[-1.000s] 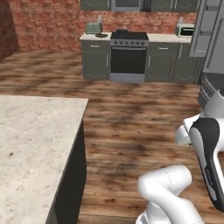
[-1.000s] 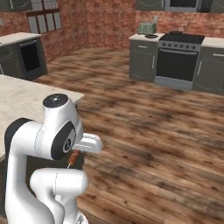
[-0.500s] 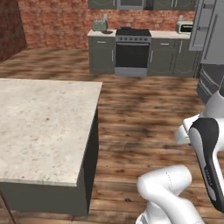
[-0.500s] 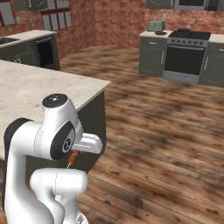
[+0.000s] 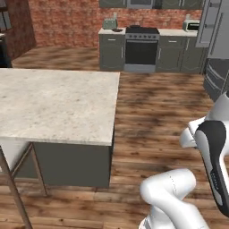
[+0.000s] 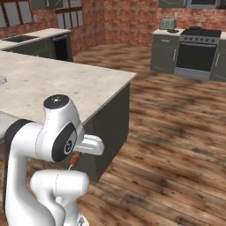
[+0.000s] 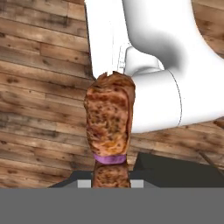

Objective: Place the cold items (mushroom and lime) from the fridge in one tupperware on the dining counter. Place the warm items (kebab skewer and hot dog) in the stove area in another tupperware.

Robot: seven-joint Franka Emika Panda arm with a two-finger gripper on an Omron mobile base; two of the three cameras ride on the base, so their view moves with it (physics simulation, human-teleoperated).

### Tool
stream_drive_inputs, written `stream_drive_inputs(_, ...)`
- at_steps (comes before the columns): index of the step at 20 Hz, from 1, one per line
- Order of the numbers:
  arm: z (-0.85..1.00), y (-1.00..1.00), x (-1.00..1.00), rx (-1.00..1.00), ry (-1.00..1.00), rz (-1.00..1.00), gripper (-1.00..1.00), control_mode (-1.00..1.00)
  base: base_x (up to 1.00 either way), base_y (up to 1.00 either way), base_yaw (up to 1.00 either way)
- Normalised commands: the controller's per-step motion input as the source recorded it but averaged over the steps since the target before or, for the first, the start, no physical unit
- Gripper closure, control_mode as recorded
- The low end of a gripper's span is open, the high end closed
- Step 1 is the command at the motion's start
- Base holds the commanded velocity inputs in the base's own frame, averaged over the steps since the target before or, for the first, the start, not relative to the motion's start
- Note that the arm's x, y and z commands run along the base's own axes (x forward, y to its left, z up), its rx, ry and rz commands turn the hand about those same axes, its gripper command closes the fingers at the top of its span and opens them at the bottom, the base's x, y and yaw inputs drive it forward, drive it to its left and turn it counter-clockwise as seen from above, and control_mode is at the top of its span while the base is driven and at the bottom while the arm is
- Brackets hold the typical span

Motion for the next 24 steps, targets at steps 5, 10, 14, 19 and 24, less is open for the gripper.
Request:
stream_drive_inputs(5,0.0,0.0,0.0,0.0,0.0,0.0,1.0,1.0,-0.03,1.0,0.0)
stream_drive_inputs(10,0.0,0.0,0.0,0.0,0.0,0.0,1.0,1.0,0.0,1.0,-0.02)
stream_drive_inputs(14,0.0,0.0,0.0,0.0,0.0,0.0,1.0,1.0,-0.05,1.0,-0.03)
stream_drive_inputs(19,0.0,0.0,0.0,0.0,0.0,0.0,1.0,1.0,-0.11,1.0,-0.03)
stream_drive_inputs(24,0.0,0.0,0.0,0.0,0.0,0.0,1.0,1.0,-0.06,1.0,-0.03)
